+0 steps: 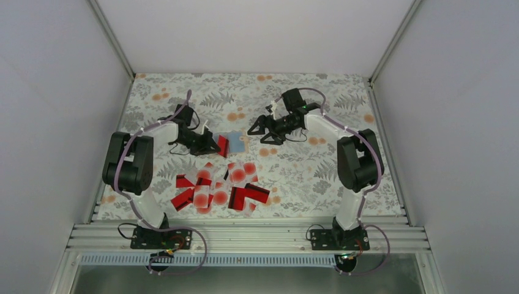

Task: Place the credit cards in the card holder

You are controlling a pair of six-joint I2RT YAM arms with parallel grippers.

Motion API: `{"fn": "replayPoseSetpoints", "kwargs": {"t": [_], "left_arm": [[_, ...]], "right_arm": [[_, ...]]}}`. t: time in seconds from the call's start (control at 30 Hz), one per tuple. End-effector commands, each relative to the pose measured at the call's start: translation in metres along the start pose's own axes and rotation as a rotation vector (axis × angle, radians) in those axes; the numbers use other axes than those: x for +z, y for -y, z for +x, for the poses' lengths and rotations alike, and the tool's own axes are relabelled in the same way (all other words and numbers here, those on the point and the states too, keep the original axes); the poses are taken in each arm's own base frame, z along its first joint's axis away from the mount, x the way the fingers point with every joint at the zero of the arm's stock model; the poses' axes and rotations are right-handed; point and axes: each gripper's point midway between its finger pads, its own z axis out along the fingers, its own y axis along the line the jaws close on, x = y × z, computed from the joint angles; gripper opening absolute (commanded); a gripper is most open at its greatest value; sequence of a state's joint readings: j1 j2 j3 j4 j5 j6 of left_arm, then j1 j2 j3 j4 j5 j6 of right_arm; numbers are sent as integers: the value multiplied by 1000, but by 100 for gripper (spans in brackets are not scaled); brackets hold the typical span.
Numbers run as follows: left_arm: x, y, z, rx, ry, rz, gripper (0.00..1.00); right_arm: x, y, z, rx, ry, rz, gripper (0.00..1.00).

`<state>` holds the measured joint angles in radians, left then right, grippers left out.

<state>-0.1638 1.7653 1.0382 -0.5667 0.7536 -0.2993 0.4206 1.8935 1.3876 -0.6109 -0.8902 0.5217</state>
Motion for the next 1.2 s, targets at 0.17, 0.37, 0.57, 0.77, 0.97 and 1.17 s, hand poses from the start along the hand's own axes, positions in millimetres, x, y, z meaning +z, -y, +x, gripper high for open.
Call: {"fn": "replayPoseSetpoints", "kwargs": {"t": [0.17,0.37,0.57,0.77,0.97,1.17], "left_arm": [[9,-3,-5,19,-26,35,2],[12,-5,-7,24,-30,35,2],[13,-3,-12,22,-25,47,2],[16,-3,-18,20,-23,53,2],[18,-1,-28,20,-16,64,2],[22,-2,-32,21,-6,67,2]], "right_arm": [[5,6,-2,-8,-2,7,87],[7,8,-1,-1,-5,8,86],[7,8,-1,2,-4,7,86],[8,11,3,7,-11,10,85],[9,14,6,16,-20,9,85],[9,14,7,12,-28,8,84]]}}
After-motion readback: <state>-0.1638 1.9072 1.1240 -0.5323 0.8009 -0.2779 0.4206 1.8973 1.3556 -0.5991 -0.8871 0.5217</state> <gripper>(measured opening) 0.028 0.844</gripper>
